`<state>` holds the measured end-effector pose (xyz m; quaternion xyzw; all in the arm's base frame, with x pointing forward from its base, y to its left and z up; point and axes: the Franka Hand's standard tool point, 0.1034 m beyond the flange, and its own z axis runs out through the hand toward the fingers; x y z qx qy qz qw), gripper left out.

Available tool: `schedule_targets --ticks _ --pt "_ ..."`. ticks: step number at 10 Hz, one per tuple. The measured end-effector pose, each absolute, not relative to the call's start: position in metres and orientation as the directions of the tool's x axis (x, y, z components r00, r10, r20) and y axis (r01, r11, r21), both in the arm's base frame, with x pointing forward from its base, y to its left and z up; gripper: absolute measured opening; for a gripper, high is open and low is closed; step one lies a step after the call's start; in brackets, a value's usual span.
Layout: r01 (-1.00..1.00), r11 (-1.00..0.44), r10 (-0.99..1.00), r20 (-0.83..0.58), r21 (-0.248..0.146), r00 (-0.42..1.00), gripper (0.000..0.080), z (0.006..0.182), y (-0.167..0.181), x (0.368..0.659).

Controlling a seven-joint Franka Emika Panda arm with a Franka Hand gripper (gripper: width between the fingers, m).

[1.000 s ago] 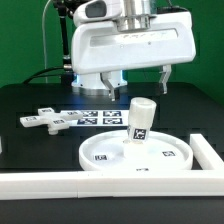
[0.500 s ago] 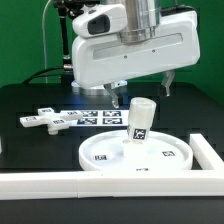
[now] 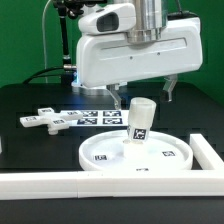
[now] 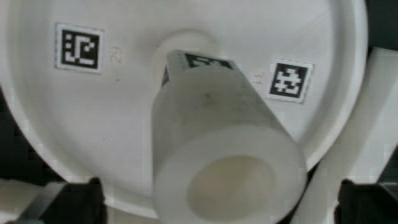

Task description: Assemble round table

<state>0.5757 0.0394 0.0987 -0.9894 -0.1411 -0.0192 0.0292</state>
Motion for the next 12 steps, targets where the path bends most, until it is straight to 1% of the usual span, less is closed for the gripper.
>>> schedule_targets --ticks 3,6,7,8,12 --pt "0.306 -0.950 0.304 0.038 -0.056 0.952 0.0649 0.093 0.034 0.573" --pt "0.315 -0.947 0.314 0.022 -0.060 0.949 0.0649 0.088 0.036 0.569" --pt "0.333 -0.941 0.333 0.018 -0.055 0.943 0.0525 0.086 0.041 0.568" --pt "0.334 -0.941 0.335 -0.002 -0.062 0.942 0.0415 0.087 0.041 0.569" --pt "0.328 -0.943 0.328 0.002 -0.062 0.945 0.0415 0.088 0.041 0.572"
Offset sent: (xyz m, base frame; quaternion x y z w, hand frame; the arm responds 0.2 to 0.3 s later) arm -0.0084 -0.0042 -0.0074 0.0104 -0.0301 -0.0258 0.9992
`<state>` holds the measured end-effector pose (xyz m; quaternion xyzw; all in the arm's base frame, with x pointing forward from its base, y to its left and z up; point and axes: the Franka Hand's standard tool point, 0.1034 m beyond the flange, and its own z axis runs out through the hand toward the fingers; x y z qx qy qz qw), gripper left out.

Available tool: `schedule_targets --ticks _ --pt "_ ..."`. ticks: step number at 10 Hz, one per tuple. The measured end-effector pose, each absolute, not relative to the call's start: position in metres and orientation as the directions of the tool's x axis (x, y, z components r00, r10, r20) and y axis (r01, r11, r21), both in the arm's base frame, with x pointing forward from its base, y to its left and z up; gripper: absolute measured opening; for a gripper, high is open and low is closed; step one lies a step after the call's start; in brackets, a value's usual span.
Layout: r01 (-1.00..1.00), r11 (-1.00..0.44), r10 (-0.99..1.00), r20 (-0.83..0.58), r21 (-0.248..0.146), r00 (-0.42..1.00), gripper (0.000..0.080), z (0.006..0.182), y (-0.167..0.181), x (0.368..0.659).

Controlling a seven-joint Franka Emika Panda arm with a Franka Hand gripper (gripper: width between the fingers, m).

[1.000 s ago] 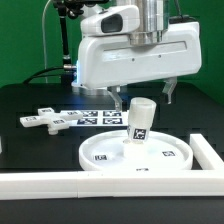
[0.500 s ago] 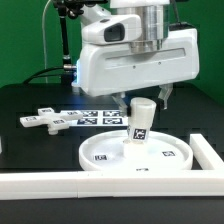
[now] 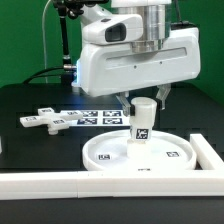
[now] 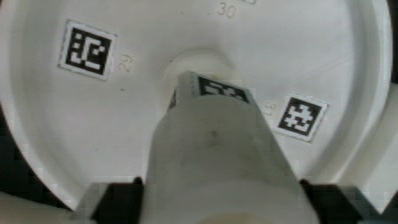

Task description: Assemble round table

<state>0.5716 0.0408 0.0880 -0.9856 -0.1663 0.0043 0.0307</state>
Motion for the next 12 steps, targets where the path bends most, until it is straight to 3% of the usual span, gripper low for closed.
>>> schedule_targets --ticks 3,6,9,12 --pt "0.250 -0.965 0.250 0.005 -0.079 0.968 0.0415 0.0881 0.0394 0.5720" --pt "-0.114 -0.989 -0.118 0.031 -0.096 0.993 0.0415 0.0881 0.0353 0.5697" --pt "-0.447 -0.888 -0.450 0.007 -0.106 0.893 0.0415 0.0882 0.0338 0.5680" --pt "-0.625 -0.772 -0.627 -0.025 -0.114 0.779 0.0415 0.0879 0.0344 0.5668"
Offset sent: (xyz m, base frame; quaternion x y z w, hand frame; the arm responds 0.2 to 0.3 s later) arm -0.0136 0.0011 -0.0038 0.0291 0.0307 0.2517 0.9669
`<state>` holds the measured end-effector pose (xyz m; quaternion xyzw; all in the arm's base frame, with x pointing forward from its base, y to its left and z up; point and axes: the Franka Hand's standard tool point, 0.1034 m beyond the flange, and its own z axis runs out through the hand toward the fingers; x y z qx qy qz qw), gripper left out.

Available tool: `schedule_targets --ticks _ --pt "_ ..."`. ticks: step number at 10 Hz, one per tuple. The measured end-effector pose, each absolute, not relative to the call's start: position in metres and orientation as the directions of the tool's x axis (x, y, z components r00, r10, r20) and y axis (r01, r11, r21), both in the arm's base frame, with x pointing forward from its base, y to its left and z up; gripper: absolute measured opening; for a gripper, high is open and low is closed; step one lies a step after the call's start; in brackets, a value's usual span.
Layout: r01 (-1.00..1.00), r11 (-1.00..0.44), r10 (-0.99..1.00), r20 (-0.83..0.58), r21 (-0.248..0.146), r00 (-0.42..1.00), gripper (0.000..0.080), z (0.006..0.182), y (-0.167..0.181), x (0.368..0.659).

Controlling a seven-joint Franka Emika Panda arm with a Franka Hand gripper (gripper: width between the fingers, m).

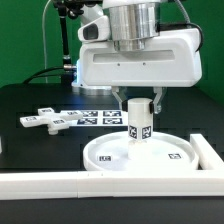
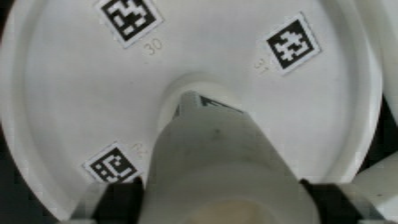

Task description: Assemble round table

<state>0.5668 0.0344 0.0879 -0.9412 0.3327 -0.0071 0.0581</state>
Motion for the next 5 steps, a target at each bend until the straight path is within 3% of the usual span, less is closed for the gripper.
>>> schedule_targets --ticks 3,5 --pt "-0.739 -0.663 -0.739 -0.051 -0.118 0.672 0.0415 0.0876 0.0338 0.5665" --pt "-0.865 -0.483 -0.861 -0.105 -0.134 0.497 0.0415 0.0868 0.0309 0.5656"
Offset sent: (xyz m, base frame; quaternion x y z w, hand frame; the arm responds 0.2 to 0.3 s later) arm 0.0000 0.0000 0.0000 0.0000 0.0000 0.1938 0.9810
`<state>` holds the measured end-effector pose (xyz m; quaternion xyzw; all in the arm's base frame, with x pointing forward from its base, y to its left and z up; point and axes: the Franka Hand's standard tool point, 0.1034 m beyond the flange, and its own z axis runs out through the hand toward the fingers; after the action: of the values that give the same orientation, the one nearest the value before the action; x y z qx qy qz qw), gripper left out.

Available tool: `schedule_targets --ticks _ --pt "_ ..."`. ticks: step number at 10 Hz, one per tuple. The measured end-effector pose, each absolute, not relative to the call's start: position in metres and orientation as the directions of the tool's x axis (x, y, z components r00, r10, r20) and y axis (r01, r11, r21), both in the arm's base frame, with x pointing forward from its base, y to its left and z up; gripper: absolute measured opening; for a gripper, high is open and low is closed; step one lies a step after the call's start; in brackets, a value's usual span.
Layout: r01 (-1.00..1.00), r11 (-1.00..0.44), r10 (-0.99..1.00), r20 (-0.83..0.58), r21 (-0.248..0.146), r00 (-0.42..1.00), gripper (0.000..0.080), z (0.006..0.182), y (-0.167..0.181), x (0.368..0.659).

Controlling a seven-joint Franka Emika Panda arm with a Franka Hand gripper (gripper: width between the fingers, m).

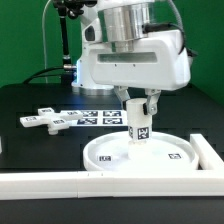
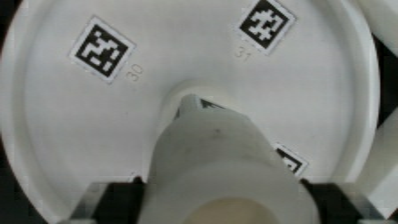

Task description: Assemble round table

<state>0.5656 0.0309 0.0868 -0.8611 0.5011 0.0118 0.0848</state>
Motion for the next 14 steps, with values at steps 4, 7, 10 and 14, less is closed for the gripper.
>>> schedule_targets --ticks 4,7,10,14 --pt "-0.996 -0.025 -0.975 -0.217 -0.085 0.043 0.0415 0.080 0.041 0.562" --pt "-0.993 0.106 -0.966 -0.241 -0.058 -0.089 0.0415 0.081 0.045 0.563" --pt "-0.995 -0.065 -0.973 -0.215 -0.078 0.081 0.0599 0.083 0.048 0.564" --pt "-0.924 -0.357 -0.908 -0.181 -0.135 0.378 0.0648 0.083 0.048 0.564"
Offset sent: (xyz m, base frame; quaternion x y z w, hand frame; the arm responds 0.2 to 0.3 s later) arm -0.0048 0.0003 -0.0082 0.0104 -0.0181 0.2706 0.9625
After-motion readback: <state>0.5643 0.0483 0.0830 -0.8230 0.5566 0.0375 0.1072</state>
